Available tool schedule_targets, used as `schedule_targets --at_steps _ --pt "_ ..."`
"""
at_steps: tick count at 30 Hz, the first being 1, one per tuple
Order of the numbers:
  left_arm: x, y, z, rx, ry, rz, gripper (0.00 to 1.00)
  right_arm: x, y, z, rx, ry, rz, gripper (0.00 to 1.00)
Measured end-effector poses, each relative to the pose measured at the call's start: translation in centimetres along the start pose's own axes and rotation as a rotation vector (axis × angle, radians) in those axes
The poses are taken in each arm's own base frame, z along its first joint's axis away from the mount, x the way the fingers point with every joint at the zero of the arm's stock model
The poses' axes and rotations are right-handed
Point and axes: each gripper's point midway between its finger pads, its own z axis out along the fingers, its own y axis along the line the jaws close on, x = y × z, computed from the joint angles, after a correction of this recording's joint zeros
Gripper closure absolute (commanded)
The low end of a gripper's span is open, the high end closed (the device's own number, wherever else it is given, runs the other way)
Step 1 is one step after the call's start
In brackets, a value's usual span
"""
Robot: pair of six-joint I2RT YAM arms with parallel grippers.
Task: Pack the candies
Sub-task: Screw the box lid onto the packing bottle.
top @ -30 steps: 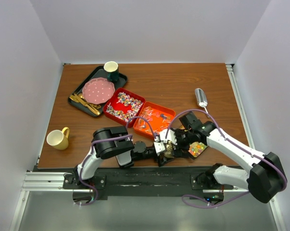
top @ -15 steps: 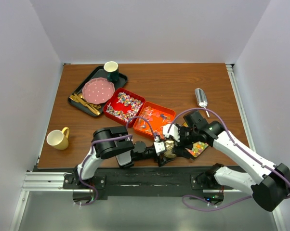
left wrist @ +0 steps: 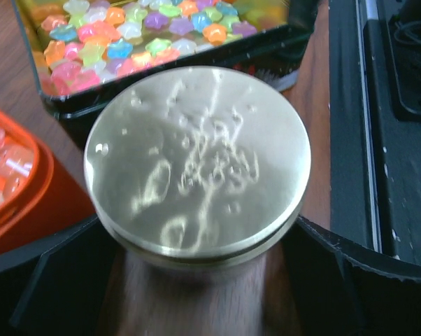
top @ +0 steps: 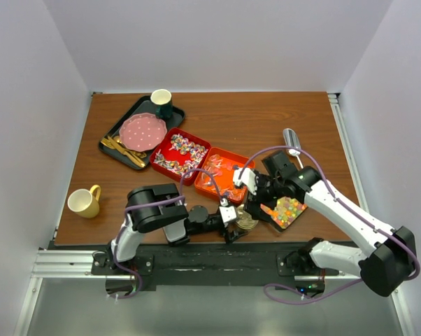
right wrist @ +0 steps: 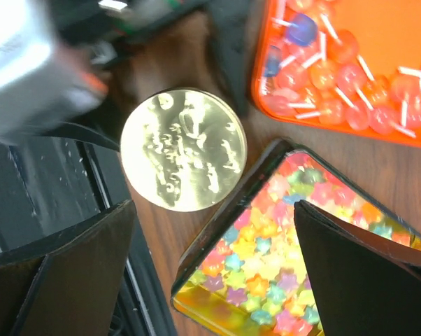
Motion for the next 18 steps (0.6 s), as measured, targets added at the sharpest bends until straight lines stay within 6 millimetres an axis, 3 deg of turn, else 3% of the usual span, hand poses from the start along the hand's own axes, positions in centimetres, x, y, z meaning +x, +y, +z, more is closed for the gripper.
schedule_targets --at_steps 4,18 --pt "0.2 0.0 -1.1 -0.007 0.017 0.005 0.00 -0.1 -1.2 0.0 0.059 0.030 0.089 0.01" --pt "0.1 0.1 -1.3 -0.011 0.076 0.002 0.00 1.1 -4.1 -0.9 0.276 0.086 0.286 0.01"
